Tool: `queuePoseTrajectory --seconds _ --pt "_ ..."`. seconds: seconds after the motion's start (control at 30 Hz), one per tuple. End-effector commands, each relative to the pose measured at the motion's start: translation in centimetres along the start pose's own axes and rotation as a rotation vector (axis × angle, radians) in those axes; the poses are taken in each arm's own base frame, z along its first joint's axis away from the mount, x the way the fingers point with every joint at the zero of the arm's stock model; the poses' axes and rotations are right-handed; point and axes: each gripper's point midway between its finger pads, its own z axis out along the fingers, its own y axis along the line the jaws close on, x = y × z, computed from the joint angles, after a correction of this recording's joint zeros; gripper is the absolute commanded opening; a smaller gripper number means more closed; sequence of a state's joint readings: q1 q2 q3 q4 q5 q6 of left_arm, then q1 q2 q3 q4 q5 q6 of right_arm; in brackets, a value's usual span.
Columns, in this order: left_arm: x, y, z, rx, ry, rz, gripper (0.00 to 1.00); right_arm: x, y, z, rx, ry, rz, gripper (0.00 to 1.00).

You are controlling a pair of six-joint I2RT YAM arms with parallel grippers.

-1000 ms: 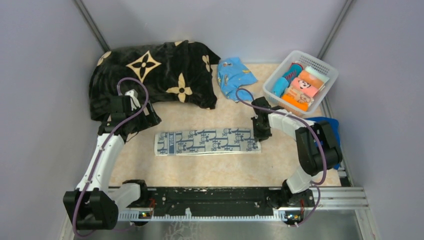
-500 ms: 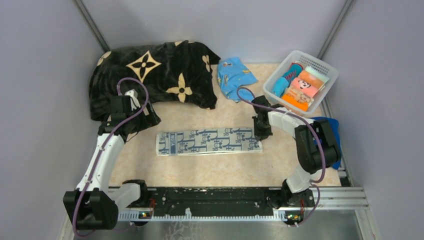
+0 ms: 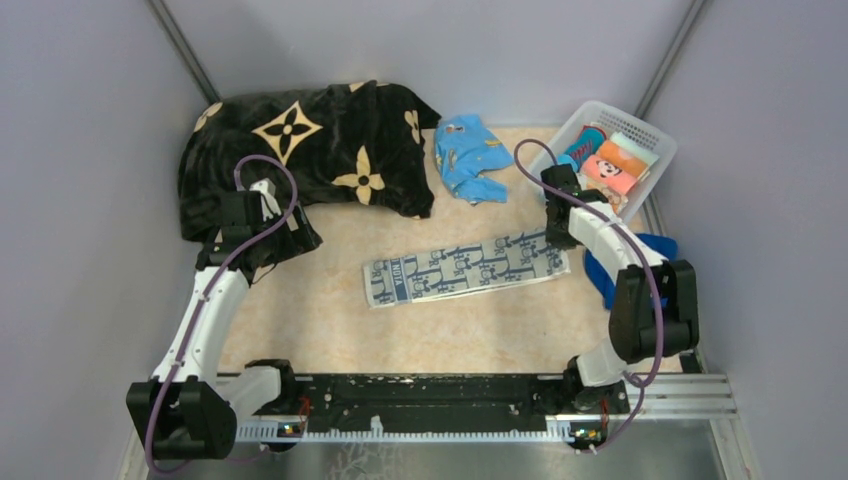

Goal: Roll the towels
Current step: Fold the towel at the center of the board.

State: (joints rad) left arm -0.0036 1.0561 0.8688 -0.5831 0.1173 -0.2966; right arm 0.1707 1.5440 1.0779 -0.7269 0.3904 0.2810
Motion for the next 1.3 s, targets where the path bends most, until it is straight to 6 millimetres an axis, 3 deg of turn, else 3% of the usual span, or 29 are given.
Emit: queuePoseTrajectory --seconds 0.0,0.23,0.47,0.7,0.77,0.97,1.27 --pt "-0.3 -0.3 0.2 0.026 -0.016 0.010 0.94 -1.8 2.6 -4.1 -0.179 -0.082 -0.034 0.00" --pt "0.2 -0.8 0.6 0.061 0.012 0.009 0.94 0.4 11.7 -9.7 -0.553 -0.050 -0.147 0.00" --pt "1.9 -1.9 1.1 0.128 0.087 -0.043 0.94 2.7 19.6 -13.7 -0.751 -0.003 -0.248 0.00" --pt "5.4 -4.2 2.0 0.266 0.217 -0.194 0.93 4.0 26.1 -16.7 -0.885 0.013 -0.313 0.00" --pt "6.4 -4.8 2.4 0.311 0.229 -0.231 0.92 5.0 28.2 -16.2 -0.904 0.046 -0.328 0.00" --pt "9.5 -5.2 3.9 0.330 0.305 -0.279 0.81 5.9 32.0 -17.4 -0.966 0.055 -0.345 0.00" --pt "12.8 -6.7 5.7 0.317 0.383 -0.245 0.64 6.4 35.4 -19.0 -1.058 0.073 -0.335 0.00"
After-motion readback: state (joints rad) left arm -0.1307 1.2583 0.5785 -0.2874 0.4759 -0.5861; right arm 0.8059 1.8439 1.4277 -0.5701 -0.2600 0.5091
